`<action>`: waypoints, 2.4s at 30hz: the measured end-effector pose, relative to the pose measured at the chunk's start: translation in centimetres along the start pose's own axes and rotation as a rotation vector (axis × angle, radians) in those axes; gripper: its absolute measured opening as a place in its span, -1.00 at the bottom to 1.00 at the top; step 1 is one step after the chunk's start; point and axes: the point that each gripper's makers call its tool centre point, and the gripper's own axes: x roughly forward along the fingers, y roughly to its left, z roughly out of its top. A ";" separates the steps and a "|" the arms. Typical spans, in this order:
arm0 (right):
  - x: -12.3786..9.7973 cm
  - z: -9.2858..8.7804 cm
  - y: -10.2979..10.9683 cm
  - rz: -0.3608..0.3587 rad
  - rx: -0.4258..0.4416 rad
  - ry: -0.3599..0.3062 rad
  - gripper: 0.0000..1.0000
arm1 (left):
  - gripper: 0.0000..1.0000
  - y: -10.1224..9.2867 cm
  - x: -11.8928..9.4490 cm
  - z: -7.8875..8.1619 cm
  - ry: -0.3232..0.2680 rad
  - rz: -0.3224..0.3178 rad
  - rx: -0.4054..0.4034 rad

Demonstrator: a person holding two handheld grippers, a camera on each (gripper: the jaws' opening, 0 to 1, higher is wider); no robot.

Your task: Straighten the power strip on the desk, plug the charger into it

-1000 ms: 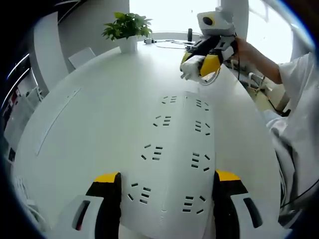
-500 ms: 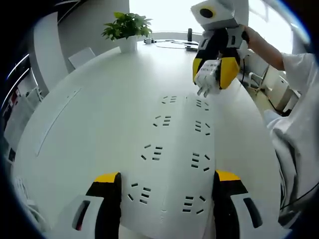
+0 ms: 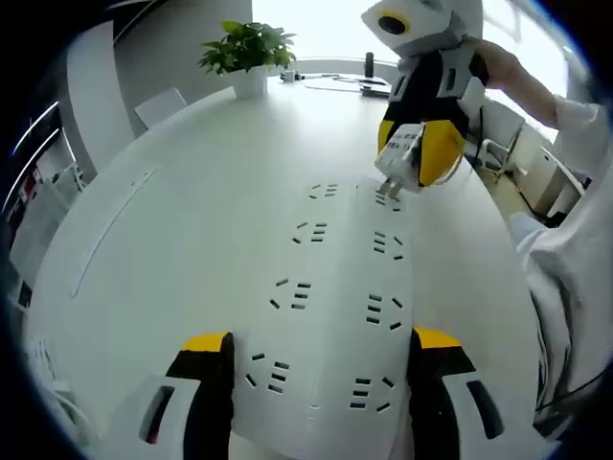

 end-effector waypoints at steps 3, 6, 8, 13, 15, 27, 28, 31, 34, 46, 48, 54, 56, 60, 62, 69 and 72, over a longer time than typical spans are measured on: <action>0.1 0.3 -0.1 -0.036 0.013 0.038 -0.45 | 0.46 0.0 0.0 0.1 0.008 0.006 0.000; 0.1 0.7 -0.3 -0.060 0.024 0.074 -0.45 | 0.45 0.0 -0.1 0.1 0.020 0.020 -0.005; 0.3 1.1 -0.5 -0.073 0.034 0.095 -0.45 | 0.45 0.0 -0.2 0.1 0.033 0.030 -0.019; 0.3 1.4 -0.6 -0.105 0.028 0.162 -0.45 | 0.42 0.0 -0.3 0.2 0.045 0.041 -0.014; 0.4 1.7 -0.5 -0.124 0.023 0.189 -0.45 | 0.41 0.0 -0.3 0.2 0.049 0.047 -0.011; 0.2 0.9 0.1 -0.212 0.036 0.275 -0.46 | 0.39 0.0 -0.4 0.4 0.074 0.056 -0.005; 0.2 1.0 0.2 -0.222 0.035 0.281 -0.46 | 0.39 0.0 -0.4 0.4 0.075 0.057 -0.004; 0.2 0.9 0.3 -0.256 0.031 0.302 -0.46 | 0.38 0.0 -0.5 0.4 0.074 0.062 -0.003; 0.2 0.8 0.4 -0.282 0.026 0.317 -0.46 | 0.38 -0.1 -0.5 0.4 0.074 0.064 -0.003; 0.1 0.8 0.3 -0.379 0.100 0.325 -0.46 | 0.35 -0.7 -0.9 0.3 0.077 0.106 -0.001; 0.1 0.6 0.3 -0.391 0.115 0.325 -0.46 | 0.34 -0.8 -0.9 0.3 0.076 0.110 -0.001; 0.0 0.1 0.4 -0.429 0.119 0.314 -0.46 | 0.34 -0.9 -1.0 0.3 0.055 0.118 -0.004; 0.0 0.3 0.4 -0.431 0.118 0.312 -0.46 | 0.34 -0.9 -1.0 0.3 0.049 0.118 -0.003; 1.0 0.3 -0.3 -0.432 0.157 0.305 -0.47 | 0.33 -1.0 -1.0 0.4 0.050 0.118 0.000; 1.1 1.2 -0.4 -0.444 0.103 0.308 -0.47 | 0.33 -1.0 -1.1 0.4 0.053 0.119 -0.002; 1.2 1.8 -0.7 -0.421 0.102 0.305 -0.47 | 0.33 -0.7 -1.1 0.5 0.043 0.118 -0.001; 1.2 1.9 -0.5 -0.405 0.084 0.279 -0.46 | 0.33 -0.7 -1.1 0.6 0.047 0.118 -0.002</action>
